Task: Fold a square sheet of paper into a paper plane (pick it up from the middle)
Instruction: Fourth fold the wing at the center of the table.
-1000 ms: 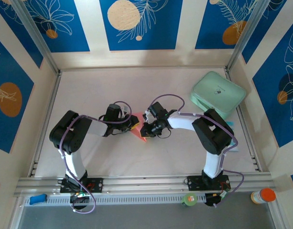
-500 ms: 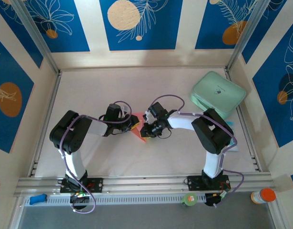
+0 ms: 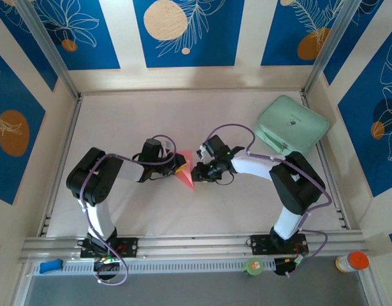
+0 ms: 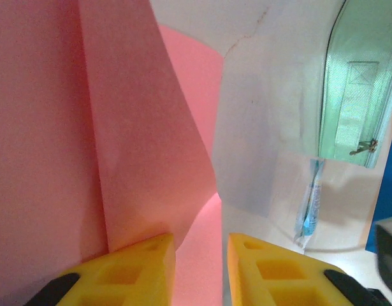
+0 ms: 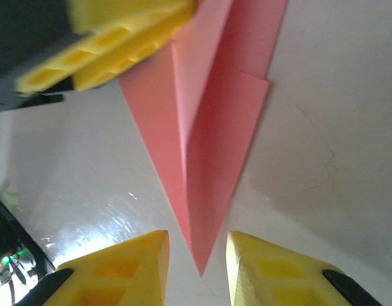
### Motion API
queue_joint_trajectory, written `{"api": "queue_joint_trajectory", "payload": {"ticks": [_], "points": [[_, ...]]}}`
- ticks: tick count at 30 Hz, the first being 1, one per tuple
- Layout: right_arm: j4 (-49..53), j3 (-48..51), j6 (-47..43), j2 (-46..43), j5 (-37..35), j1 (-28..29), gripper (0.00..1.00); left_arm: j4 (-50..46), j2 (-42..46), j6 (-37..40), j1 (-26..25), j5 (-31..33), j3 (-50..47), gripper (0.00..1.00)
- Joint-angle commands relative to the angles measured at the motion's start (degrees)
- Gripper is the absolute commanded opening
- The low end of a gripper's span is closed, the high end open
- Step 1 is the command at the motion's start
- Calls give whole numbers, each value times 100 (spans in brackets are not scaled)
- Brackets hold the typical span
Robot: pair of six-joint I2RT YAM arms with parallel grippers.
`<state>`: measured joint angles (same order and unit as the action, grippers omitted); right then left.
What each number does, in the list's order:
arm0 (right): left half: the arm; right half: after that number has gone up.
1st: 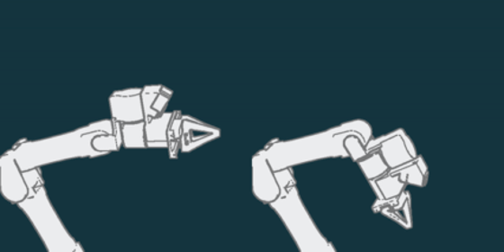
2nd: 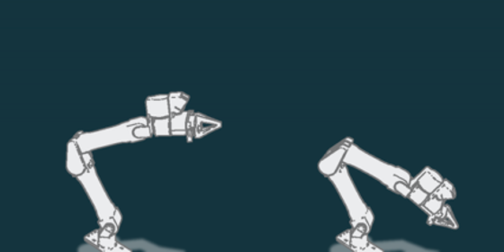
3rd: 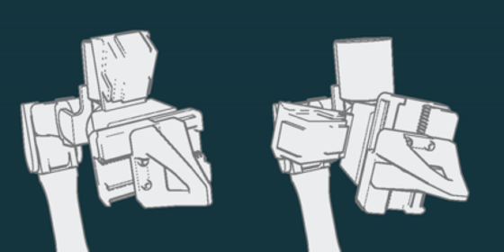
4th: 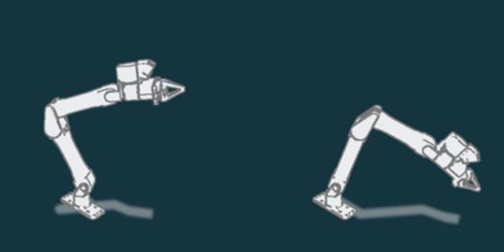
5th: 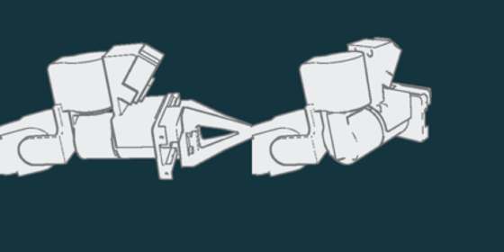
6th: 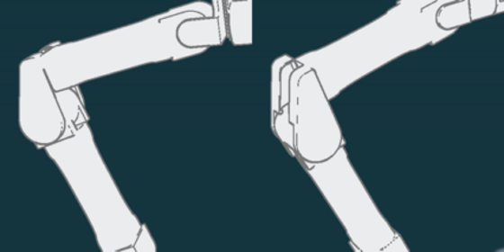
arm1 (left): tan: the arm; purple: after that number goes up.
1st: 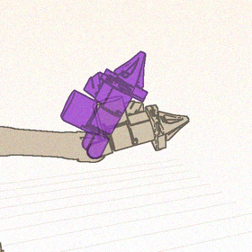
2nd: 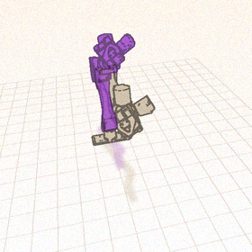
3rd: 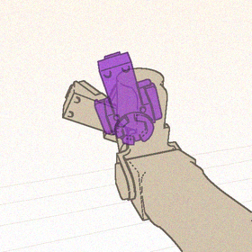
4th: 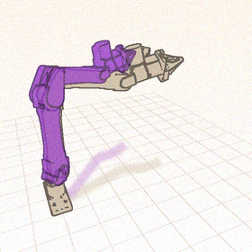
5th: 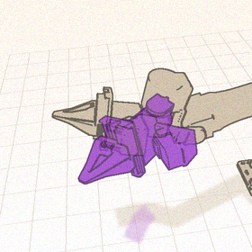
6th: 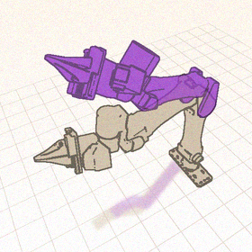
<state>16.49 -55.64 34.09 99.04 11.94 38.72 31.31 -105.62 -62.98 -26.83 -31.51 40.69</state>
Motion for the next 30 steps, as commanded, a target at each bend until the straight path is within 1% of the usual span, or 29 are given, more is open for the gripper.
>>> {"api": "queue_joint_trajectory", "payload": {"ticks": [1,8,13,23,30], "points": [[216,-251,-52,221,103,113,29,-11,-100,-21,-49,-43,23,29],[168,-342,-68,384,176,161,24,-16,-88,-24,-45,-48,34,29],[170,-397,-108,460,195,171,18,-4,-90,-32,-50,-56,27,29],[208,-474,-141,580,181,187,16,0,-55,-39,-46,-47,9,29],[222,-500,-220,643,194,206,9,12,-30,-56,-47,-35,-8,29]]}}
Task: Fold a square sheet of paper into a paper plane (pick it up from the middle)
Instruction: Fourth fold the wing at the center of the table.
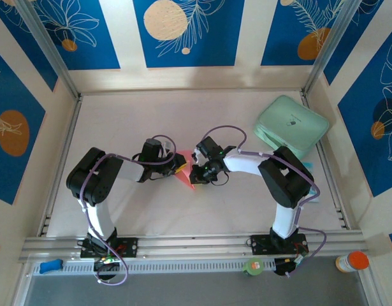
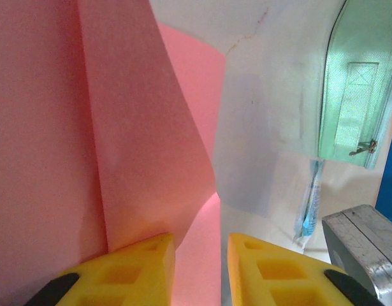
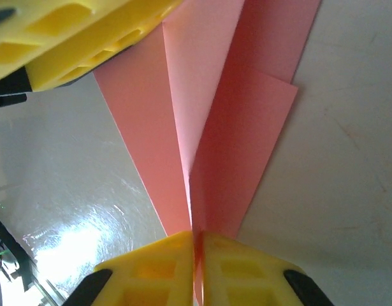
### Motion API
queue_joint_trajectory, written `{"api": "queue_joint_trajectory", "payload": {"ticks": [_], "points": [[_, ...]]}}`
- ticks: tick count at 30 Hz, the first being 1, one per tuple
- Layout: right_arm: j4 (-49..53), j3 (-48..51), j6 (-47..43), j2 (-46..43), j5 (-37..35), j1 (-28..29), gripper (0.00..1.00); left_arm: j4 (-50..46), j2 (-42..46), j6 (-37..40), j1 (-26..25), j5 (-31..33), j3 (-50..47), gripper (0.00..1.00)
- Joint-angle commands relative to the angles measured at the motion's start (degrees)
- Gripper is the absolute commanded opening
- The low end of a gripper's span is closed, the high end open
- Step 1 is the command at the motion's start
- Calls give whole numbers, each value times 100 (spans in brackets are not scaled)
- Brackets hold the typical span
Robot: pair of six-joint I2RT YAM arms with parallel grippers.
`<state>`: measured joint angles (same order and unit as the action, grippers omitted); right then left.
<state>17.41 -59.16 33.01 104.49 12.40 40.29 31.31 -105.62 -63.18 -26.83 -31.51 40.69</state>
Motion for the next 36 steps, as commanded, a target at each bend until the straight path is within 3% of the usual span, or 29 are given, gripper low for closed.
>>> {"api": "queue_joint_trajectory", "payload": {"ticks": [1,28,36], "points": [[140,-156,-133,111,148,57,9,11,-20,-37,-48,-32,-8,29],[329,-238,-249,549,302,33,6,-74,218,-24,-37,17,-17,29],[1333,-642,-1587,436,434,-215,5,-861,1059,388,19,363,-8,35]]}}
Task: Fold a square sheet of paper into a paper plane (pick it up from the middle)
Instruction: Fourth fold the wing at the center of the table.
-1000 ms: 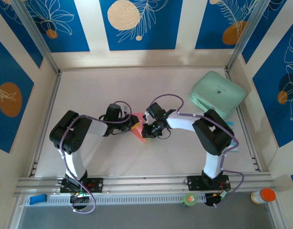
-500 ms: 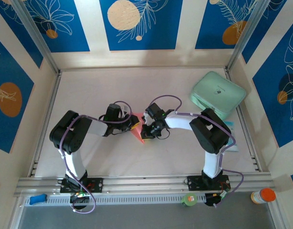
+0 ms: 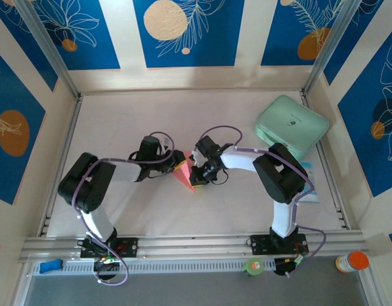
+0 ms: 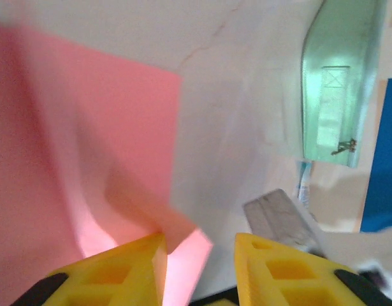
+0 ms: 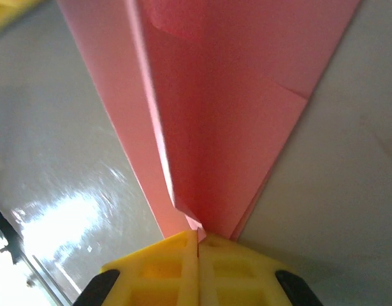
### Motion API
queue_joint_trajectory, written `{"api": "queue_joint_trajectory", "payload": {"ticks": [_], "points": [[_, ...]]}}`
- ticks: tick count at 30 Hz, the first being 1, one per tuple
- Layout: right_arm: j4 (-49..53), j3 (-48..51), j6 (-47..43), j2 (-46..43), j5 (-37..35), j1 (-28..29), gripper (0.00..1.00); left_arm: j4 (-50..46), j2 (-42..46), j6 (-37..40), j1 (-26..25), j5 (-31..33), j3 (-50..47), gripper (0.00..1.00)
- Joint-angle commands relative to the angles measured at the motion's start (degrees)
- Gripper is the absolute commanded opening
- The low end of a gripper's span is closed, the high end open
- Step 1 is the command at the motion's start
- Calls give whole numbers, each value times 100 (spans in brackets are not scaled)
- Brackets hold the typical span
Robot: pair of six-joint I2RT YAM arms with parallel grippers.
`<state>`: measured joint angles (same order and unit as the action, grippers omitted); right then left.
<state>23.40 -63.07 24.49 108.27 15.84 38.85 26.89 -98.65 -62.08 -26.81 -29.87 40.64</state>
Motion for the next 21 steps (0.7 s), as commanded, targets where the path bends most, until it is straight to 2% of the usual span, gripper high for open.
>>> {"api": "queue_joint_trajectory", "payload": {"ticks": [1,9,21], "points": [[916,-336,-932,78,66,-79,5,-583,457,377,22,266,-13,36],[1403,-535,-1854,60,5,-141,3,-994,917,658,19,419,-329,36],[1142,-429,-1567,388,265,-205,4,-424,507,381,-170,175,-415,33]]}}
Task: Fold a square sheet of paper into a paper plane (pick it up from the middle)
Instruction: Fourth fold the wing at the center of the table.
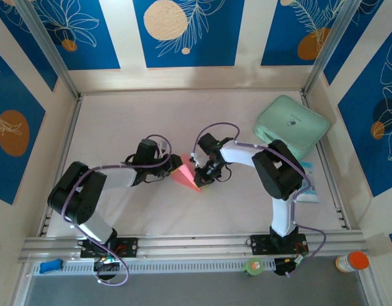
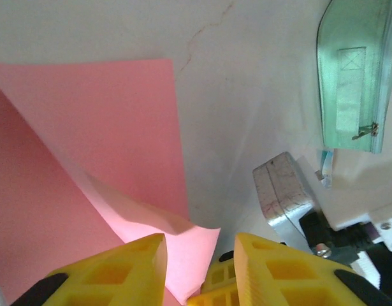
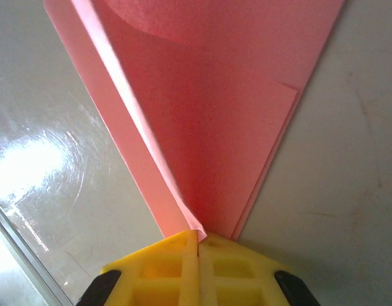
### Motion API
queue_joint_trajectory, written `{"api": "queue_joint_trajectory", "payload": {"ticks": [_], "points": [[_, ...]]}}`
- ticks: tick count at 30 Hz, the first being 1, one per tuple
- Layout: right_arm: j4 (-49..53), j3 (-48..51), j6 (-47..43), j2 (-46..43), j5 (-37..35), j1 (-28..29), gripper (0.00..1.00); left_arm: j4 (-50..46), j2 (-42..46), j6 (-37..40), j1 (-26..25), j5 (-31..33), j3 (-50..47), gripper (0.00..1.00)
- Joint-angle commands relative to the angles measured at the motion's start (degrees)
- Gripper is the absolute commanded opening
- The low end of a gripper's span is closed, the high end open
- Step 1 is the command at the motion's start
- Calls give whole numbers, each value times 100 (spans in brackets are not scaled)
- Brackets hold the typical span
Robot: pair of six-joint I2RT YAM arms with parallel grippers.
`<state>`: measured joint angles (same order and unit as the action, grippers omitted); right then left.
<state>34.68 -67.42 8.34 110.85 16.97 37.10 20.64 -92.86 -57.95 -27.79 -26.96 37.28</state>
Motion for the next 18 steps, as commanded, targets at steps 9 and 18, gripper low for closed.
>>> {"api": "queue_joint_trajectory", "payload": {"ticks": [9,18], "points": [[-236,242,167,142,285,-166,5,323,-68,-98,-216,-38,-194,31],[-330,353,168,130,325,-220,8,734,-595,-321,-376,-160,72,28]]}}
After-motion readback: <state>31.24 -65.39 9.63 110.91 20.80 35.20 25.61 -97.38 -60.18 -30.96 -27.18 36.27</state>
